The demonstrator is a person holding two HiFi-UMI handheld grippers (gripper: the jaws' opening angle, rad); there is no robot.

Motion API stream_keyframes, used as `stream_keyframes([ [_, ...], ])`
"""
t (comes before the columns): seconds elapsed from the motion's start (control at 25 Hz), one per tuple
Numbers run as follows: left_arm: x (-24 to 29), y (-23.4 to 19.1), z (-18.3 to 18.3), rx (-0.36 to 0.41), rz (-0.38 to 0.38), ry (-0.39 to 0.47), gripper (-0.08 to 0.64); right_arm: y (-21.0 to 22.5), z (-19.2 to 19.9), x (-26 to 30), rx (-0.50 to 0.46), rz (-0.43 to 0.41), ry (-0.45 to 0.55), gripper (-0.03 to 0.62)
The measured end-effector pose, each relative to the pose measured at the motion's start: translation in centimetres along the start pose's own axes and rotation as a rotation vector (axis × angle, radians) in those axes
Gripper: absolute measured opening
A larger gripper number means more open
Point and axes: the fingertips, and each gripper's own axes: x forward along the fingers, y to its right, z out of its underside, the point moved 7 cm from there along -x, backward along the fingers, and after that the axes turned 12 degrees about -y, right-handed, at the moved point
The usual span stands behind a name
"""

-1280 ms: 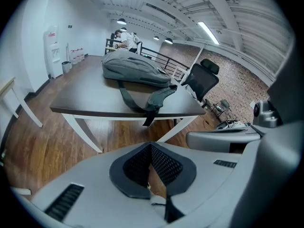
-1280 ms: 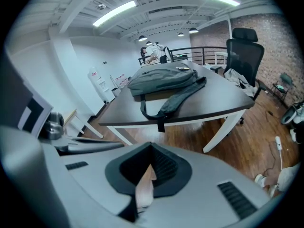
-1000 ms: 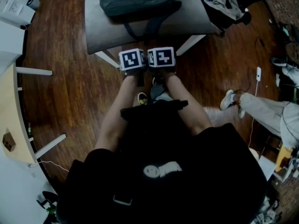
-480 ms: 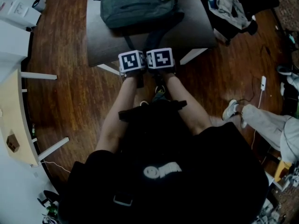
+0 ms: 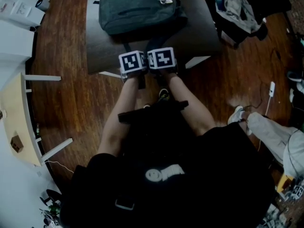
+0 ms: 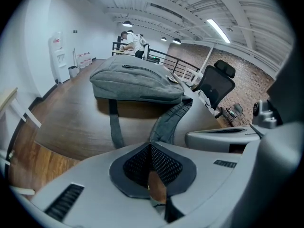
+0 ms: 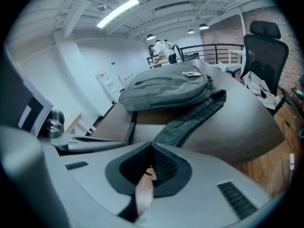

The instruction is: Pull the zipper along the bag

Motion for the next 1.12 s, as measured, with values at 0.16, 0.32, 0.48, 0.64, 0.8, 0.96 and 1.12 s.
stream_keyframes([
  [0.16, 0.2, 0.5, -1.4, -0.003, -0.014, 0.033, 0.0, 0.8, -0.8, 0.1, -0.009, -0.012, -0.01, 0.02],
  [0.32, 0.3, 0.6, -1.6, -0.016, -0.041, 0.01, 0.0, 1.4, -1.9, 0.2, -0.021, -0.02, 0.03, 0.02],
  [0.48, 0.2, 1.2, -2.7, -0.009, 0.005, 0.072, 0.0, 1.2, -1.9, 0.1, -0.016, -0.033, 0.016, 0.02],
  [0.64, 0.7, 0.6, -2.9, -0.004, -0.025, 0.054, 0.0, 1.4, -2.7, 0.2, -0.027, -0.022, 0.053, 0.02],
  [0.8, 1.5, 0.5, -3.7, 0.003, 0.014, 0.055, 0.0, 1.4, -3.1, 0.9, -0.015, -0.014, 0.033, 0.02],
  [0.96, 1.8, -0.5, -5.2, 0.003, 0.03, 0.053, 0.0, 0.9, -4.8, 1.6, -0.012, 0.013, 0.035, 0.02],
  [1.12, 2.0, -2.2, -7.8, 0.014, 0.054, 0.049, 0.0, -0.2, -7.6, 2.5, -0.009, 0.043, 0.06, 0.02],
])
